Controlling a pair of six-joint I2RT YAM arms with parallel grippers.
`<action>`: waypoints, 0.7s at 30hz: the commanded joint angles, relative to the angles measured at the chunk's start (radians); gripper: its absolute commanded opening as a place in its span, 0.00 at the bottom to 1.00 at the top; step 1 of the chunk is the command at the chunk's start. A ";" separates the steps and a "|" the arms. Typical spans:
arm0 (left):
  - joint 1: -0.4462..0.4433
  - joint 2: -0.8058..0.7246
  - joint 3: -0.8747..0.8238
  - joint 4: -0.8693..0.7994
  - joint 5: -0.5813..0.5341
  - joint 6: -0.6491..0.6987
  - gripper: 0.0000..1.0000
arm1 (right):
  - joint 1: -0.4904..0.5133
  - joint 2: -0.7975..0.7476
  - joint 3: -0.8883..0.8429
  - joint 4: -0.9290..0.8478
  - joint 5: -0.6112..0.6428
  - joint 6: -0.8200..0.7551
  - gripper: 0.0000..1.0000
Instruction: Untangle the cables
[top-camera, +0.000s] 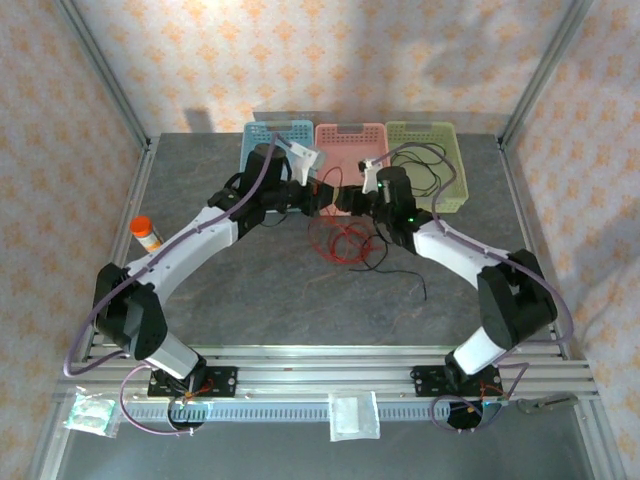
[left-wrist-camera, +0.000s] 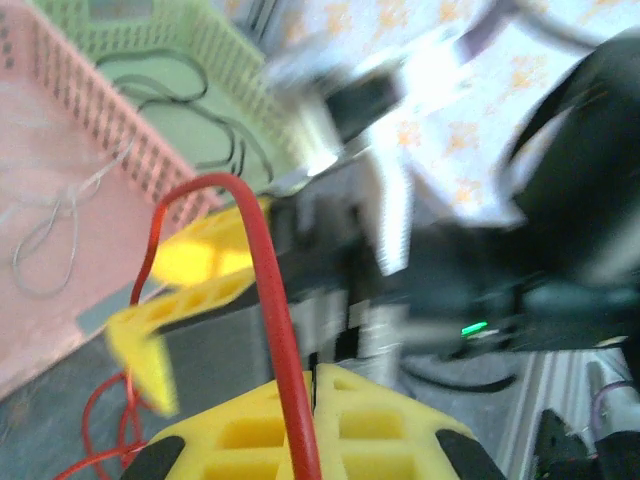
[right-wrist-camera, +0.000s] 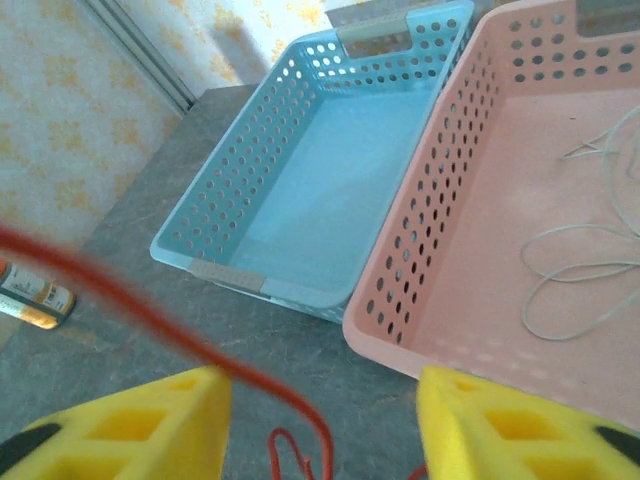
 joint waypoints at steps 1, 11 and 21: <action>-0.013 -0.059 0.068 0.014 0.043 -0.027 0.00 | 0.045 0.066 0.028 0.106 -0.023 0.087 0.54; 0.018 -0.135 0.203 -0.029 -0.074 -0.039 0.00 | 0.092 0.116 -0.070 0.040 0.180 0.203 0.44; 0.055 -0.118 0.419 -0.155 -0.165 0.013 0.00 | 0.092 0.044 -0.162 0.011 0.210 0.213 0.42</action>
